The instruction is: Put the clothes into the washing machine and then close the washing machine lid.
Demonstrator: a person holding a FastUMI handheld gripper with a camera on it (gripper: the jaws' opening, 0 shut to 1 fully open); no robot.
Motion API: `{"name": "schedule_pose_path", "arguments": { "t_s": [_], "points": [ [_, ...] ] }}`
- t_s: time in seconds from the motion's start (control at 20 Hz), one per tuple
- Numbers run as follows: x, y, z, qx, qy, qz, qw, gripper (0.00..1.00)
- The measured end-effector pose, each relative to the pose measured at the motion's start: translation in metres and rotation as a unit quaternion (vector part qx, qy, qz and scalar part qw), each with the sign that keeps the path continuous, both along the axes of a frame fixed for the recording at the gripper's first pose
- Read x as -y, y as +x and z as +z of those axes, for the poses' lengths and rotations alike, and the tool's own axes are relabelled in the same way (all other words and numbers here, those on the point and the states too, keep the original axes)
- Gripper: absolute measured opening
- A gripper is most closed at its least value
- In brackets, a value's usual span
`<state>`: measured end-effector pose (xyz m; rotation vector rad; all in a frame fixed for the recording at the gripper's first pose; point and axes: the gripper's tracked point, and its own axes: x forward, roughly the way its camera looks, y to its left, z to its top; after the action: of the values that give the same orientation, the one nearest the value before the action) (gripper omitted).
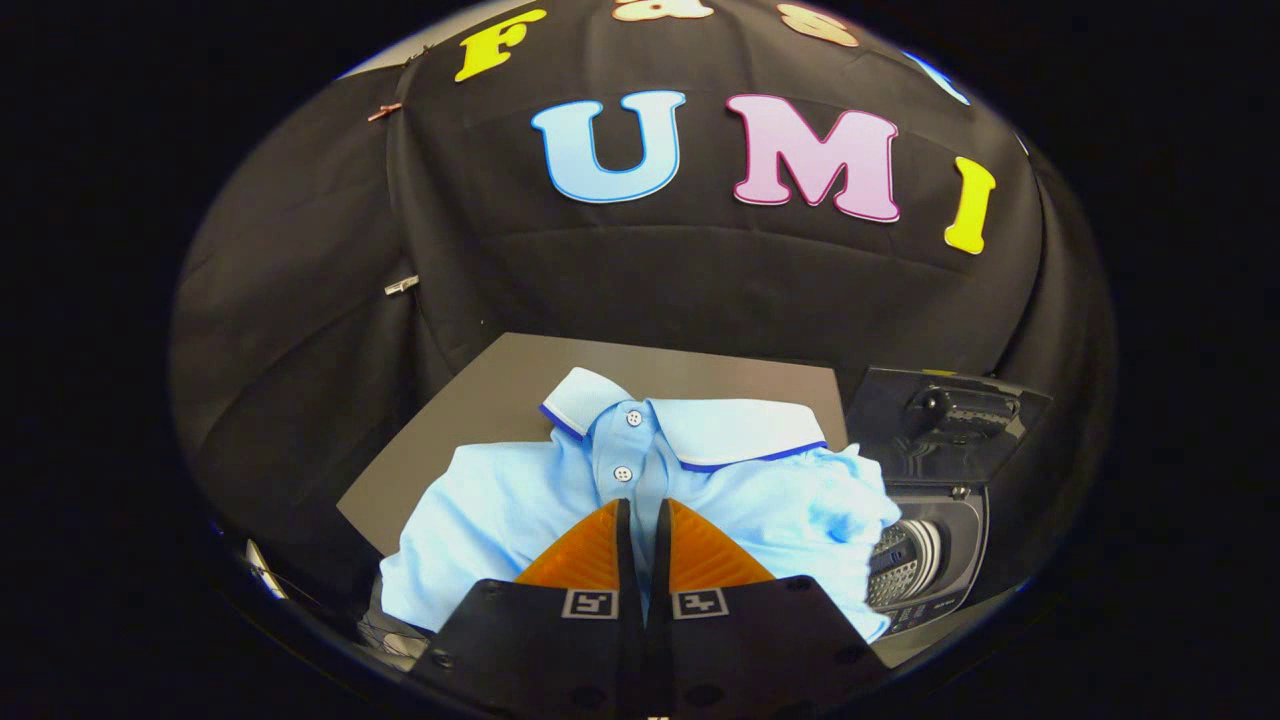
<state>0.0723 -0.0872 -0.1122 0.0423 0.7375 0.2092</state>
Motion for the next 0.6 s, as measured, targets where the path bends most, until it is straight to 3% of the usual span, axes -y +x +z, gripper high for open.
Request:
{"name": "schedule_pose_path", "arguments": {
  "t_s": [0.6],
  "points": [
    [0.109,-0.011,0.011,0.008,0.093,0.050,0.994,0.05]
  ]
}}
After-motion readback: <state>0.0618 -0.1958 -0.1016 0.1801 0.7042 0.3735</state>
